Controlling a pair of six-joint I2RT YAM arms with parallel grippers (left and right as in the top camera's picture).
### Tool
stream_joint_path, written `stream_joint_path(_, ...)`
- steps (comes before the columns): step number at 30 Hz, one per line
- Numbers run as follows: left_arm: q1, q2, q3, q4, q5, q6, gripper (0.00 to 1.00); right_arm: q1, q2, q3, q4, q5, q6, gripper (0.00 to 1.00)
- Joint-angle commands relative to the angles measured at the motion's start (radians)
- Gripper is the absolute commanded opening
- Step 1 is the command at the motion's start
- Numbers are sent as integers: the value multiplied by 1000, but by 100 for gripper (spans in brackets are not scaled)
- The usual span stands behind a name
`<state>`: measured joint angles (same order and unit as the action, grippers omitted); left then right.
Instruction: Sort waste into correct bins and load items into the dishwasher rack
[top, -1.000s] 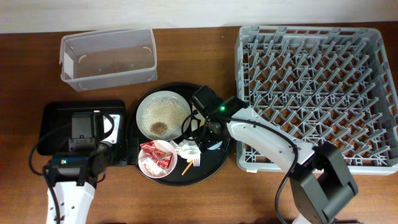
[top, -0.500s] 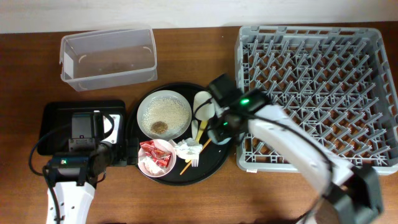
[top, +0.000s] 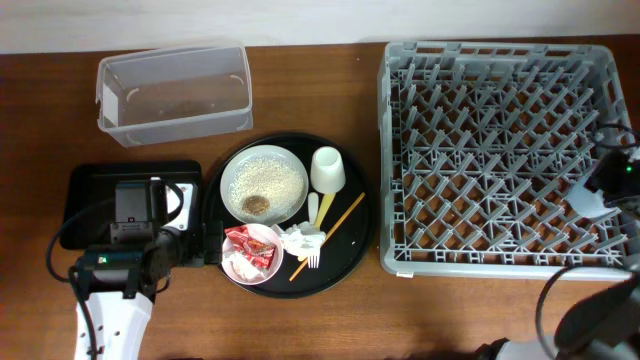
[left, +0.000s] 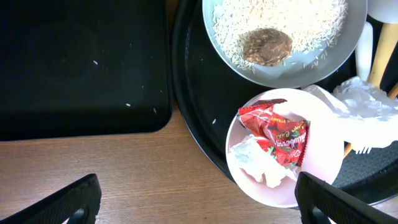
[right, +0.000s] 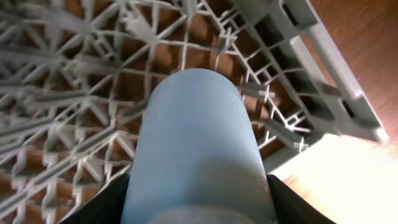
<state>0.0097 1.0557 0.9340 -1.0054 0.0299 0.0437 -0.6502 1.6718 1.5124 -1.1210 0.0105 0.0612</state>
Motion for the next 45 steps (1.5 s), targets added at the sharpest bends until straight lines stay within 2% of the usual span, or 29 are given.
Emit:
stream_joint_path(1,6,-1,17,1,15,-6,99,-18,80,14,21,-2,26,54)
stream_joint_path(6,6,-1,17,2,15,-6,99,-18,92,19,-14,26,49,51)
stream_joint_path(10,6,-1,17,2,15,-6,99,-17,87,161,-60,-19,52,50)
stream_joint_path(12,6,-1,17,2,15,-6,99,-10,91,161,10,-89,52,48)
stream_joint_path(19,6,-1,17,2,15,-6,99,29,214,131,-13,-32,51,48)
stream_joint_path(22,6,-1,17,2,15,-6,99,28,225,130,-17,-32,51,56)
stream_joint_path(25,6,-1,17,2,15,-6,99,28,226,129,-31,-32,50,71)
stream_joint_path(29,6,-1,17,1,15,-6,99,28,226,129,-31,-32,48,80)
stream_joint_path(31,6,-1,17,2,15,-6,99,29,221,130,-37,-68,48,79)
stream_joint_path(33,6,-1,17,2,15,-6,99,49,185,151,-49,-218,-40,79)
stream_joint_path(35,6,-1,17,2,15,-6,99,165,101,187,-100,-288,-118,79)
stream_joint_path(37,6,-1,17,2,15,-6,99,380,34,187,-142,-288,-143,84)
stream_joint_path(38,6,-1,17,2,15,-6,99,457,31,187,-151,-290,-144,93)
stream_joint_path(39,6,-1,17,2,15,-6,99,616,35,187,-137,-311,-142,98)
stream_joint_path(40,6,-1,17,2,15,-6,100,708,40,186,-97,-341,-143,98)
stream_joint_path(43,6,-1,17,2,15,-6,99,962,77,192,-14,-165,-132,98)
stream_joint_path(44,6,-1,17,2,15,-6,99,1061,145,230,-16,-72,-111,98)
stream_joint_path(45,6,-1,17,2,15,-6,99,1077,166,245,-16,-60,-105,98)
